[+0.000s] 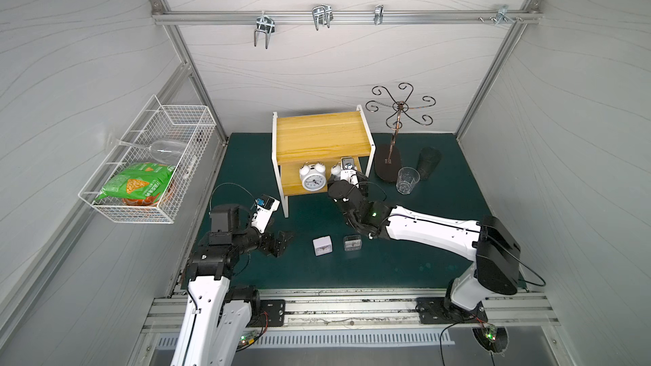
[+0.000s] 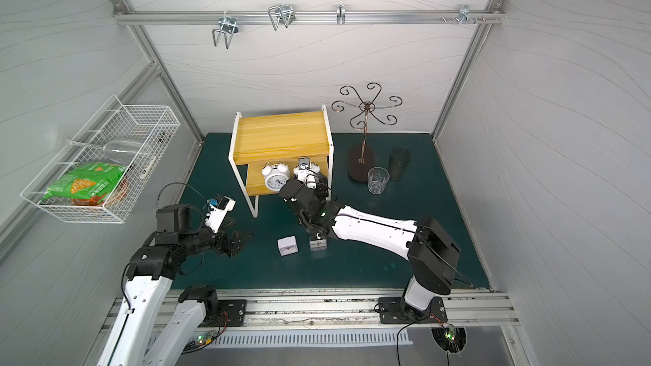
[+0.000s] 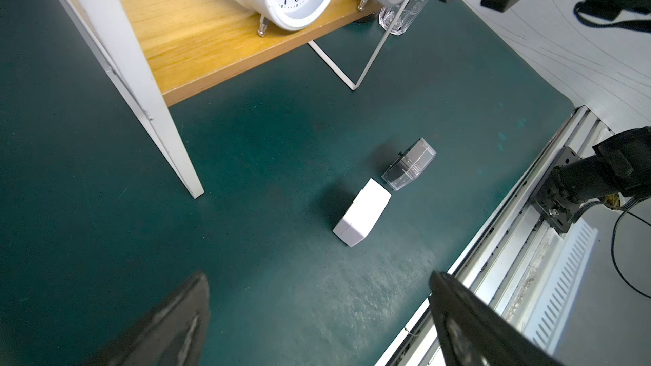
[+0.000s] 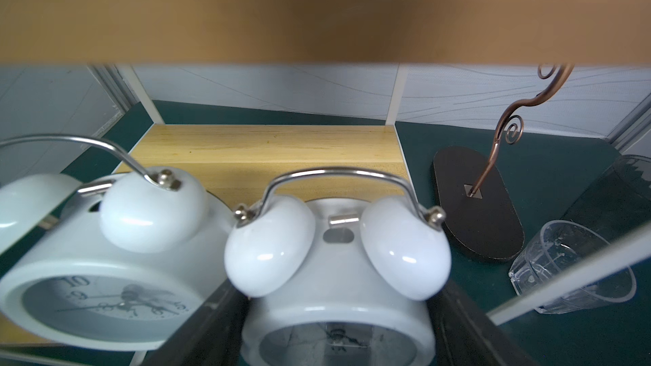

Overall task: Place the alarm clocks on the shelf by style
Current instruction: Place the alarm on the shelf.

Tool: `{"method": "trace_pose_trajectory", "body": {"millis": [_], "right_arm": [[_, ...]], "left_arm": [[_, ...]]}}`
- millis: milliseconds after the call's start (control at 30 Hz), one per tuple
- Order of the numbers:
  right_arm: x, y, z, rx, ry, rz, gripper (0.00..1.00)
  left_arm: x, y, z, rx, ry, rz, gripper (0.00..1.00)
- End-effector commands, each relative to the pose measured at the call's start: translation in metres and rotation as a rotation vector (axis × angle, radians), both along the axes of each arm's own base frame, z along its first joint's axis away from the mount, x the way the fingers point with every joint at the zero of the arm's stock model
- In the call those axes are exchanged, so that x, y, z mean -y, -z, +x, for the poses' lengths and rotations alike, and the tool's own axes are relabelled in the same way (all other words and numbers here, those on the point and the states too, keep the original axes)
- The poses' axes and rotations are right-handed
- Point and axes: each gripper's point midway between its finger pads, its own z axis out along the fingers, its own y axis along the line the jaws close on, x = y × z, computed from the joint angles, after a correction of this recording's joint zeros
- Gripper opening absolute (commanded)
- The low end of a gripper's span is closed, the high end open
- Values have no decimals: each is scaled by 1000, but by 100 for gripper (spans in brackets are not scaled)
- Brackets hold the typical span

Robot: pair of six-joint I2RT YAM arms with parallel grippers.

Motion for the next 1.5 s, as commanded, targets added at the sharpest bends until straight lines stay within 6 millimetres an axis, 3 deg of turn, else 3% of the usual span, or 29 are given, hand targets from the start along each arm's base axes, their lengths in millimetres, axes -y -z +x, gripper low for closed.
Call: {"method": "trace_pose_trajectory", "body": {"millis": [0, 1133, 1467], "right_arm": [[-5, -24, 4, 60, 33, 61, 72], [-4, -11, 17, 60, 111, 43, 78], [1, -17, 16, 65, 118, 54, 86]], "left_arm": [[3, -6, 1, 38, 21, -3, 99], [2, -6, 0, 40, 17, 2, 99], [2, -5, 0, 39, 18, 3, 99]]}}
